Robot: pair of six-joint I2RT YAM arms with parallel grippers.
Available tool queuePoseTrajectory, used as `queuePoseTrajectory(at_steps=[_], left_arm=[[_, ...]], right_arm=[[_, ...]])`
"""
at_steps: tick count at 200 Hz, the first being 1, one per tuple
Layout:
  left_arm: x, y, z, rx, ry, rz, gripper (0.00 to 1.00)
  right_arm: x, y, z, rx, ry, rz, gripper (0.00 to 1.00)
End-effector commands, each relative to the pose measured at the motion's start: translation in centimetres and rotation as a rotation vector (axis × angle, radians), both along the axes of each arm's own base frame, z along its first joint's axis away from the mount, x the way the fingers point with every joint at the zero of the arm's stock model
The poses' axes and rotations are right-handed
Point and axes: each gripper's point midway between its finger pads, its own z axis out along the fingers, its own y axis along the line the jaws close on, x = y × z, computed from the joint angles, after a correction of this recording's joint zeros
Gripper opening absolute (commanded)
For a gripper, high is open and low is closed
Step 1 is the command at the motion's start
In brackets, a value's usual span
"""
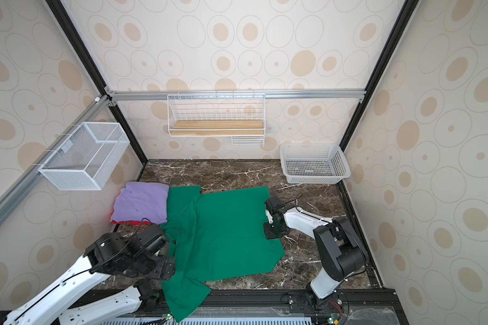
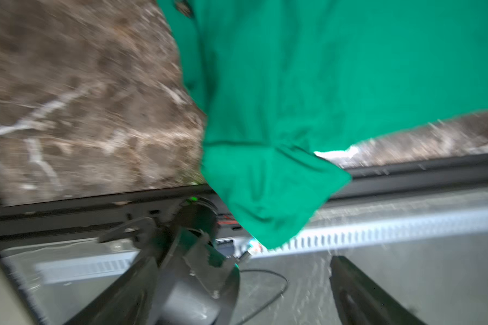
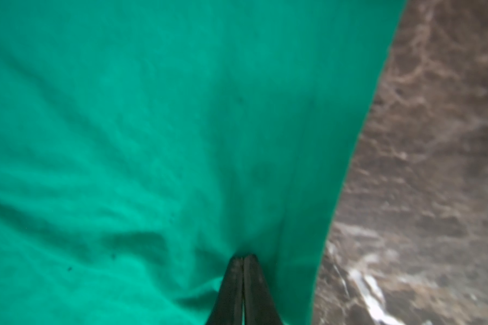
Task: Fold and stack t-shirts
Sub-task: Smooth out the T-shirt at the center of the board.
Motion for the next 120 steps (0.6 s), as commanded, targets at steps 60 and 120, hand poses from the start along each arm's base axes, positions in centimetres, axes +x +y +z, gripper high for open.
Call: queuePoseTrajectory(at_steps=[60,120], left_arm=[[15.8,-2.4,-3.3,0.07,-0.232,0.248,0.0],[25.1,-3.2,-8.1,0.043,-0.159,0.361,0.0]], right_arm=[[5.1,6.5,7.2,0.117,-0.162,0.136,0.0],[10.8,9.9,1.3,0.045,-0.079,0.129,0.0]])
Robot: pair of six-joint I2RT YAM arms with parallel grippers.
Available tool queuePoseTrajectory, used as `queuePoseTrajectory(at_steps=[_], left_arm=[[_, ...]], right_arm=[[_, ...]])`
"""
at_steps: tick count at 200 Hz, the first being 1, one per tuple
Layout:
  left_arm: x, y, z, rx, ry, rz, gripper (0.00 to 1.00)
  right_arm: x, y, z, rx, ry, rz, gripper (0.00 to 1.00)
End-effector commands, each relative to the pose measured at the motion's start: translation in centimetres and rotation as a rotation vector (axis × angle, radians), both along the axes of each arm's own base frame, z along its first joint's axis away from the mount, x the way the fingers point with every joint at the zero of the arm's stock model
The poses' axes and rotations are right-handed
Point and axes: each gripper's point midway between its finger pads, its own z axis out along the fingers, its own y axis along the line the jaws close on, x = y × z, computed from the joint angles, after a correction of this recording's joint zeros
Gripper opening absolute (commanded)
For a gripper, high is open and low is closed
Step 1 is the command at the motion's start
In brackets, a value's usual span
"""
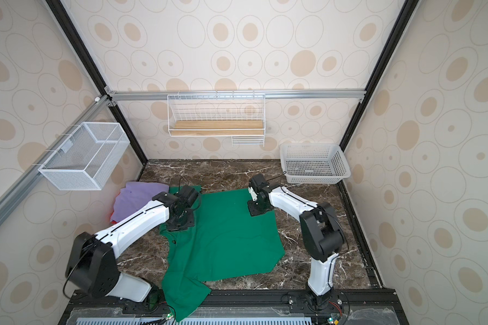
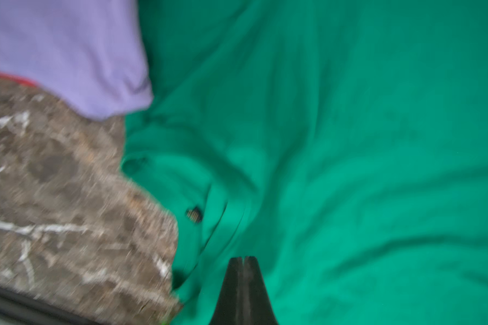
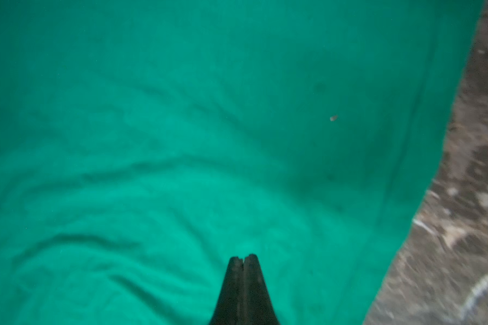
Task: Fold and stack t-shirts
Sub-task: Smooth out the T-shirt at the center of the board.
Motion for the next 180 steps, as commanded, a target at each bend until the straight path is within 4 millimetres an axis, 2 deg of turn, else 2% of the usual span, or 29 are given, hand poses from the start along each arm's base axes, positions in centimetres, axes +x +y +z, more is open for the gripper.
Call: queuePoseTrajectory(at_steps=[1,28,46,65,96,127,151,180], left_arm=[[4.7,-0.9,-0.6,-0.026,-0.046,0.006,0.0],[6.7,0.0,-3.2,-0.013,0.008,0.052,0.0],[7.6,0.1,-4.7,-0.036,0.043,0.062,0.0],[8.4,0.6,-5.9,-0.022,0.078,0.072,0.0],[9.3,1.2,-7.9,-0.102,0.123,0.129,0.0],[10.4,1.1,-9.2,-0.172,0.172,0.145,0.0],[11.9,0.5,-9.0,-0.194,0.177,0.122,0.0],[15.3,-0.6,-8.5,-0.216,0.185,0.051,0.0]], right_arm=[[1.1,0.5,-2.3,-0.038,0.044,0.005,0.0],[1.5,0.3,-4.3,-0.072,0.108,-0.018,0.0],[1.1,-1.0,-5.4,-0.101,0.133,-0.048,0.0],[0.5,-3.6,-6.6,-0.14,0.18,-0.098,0.0],[-0.5,-9.1,-8.7,-0.188,0.253,-0.216,0.0],[-0.4,-13.0,-9.3,-0.164,0.301,-0.331,0.0],[0.2,-13.1,-8.7,-0.103,0.325,-0.354,0.0],[1.1,-13.2,-7.8,-0.119,0.299,-0.345,0.0]])
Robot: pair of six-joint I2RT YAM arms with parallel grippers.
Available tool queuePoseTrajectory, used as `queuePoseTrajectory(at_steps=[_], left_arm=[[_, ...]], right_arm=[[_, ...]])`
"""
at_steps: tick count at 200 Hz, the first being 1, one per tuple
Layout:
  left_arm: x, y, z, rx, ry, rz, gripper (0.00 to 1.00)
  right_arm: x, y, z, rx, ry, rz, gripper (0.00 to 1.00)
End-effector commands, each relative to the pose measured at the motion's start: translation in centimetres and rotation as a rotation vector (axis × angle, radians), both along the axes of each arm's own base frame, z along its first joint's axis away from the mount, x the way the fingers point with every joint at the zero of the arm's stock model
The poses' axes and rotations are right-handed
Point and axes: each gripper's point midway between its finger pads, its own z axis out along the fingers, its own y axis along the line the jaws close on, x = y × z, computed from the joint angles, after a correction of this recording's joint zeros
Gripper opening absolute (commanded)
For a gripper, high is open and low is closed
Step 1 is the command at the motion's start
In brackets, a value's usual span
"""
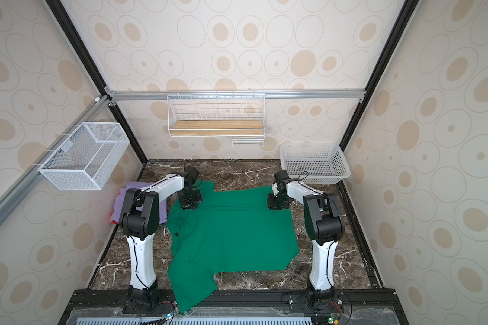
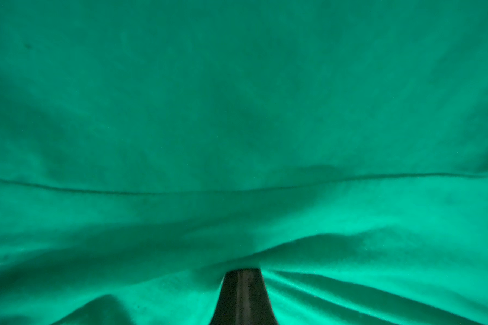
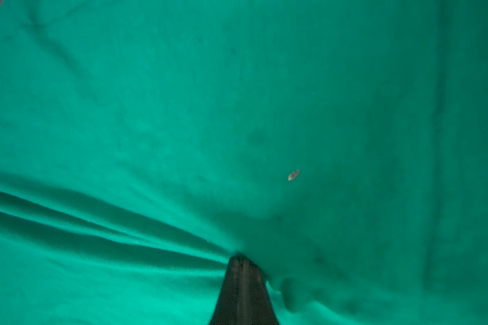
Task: Fold and stack t-shirts
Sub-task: Smooth out the T-shirt at the center of the board.
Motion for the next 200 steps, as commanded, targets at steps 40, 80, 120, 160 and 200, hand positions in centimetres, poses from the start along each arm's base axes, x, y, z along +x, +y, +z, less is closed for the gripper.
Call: queuePoseTrajectory(at_steps=[40,80,120,160,200], left_arm=[[4.9,-0.9,-1.2,-0.012,0.105,-0.173,0.0],[6.5,-0.3,3.4,-0.022,-0.04,-0.178,0.3],[2.5,0.8,10.6,-0.012,-0.188,-0.155,0.83],[-3.1,0.7,8.2,-0.062,-0.076,-0.191,0.58],[-6.2,1.8,4.4,-0.019,0.055,-0.209,0.23]], right_arm=[[-0.9,-3.4,-3.5,-0.197,0.158,0.007,0.0],[2.8,-3.5,-1.7,-0.266,0.1,0.056,0.0],[2.7,-4.8,1.7,-0.313,-0.002,0.049,0.0],[1.1,-3.7,2.7,-0.293,-0.005,0.068,0.0],[-1.1,-1.4,2.4,-0.313,-0.006,0.148,0.0]])
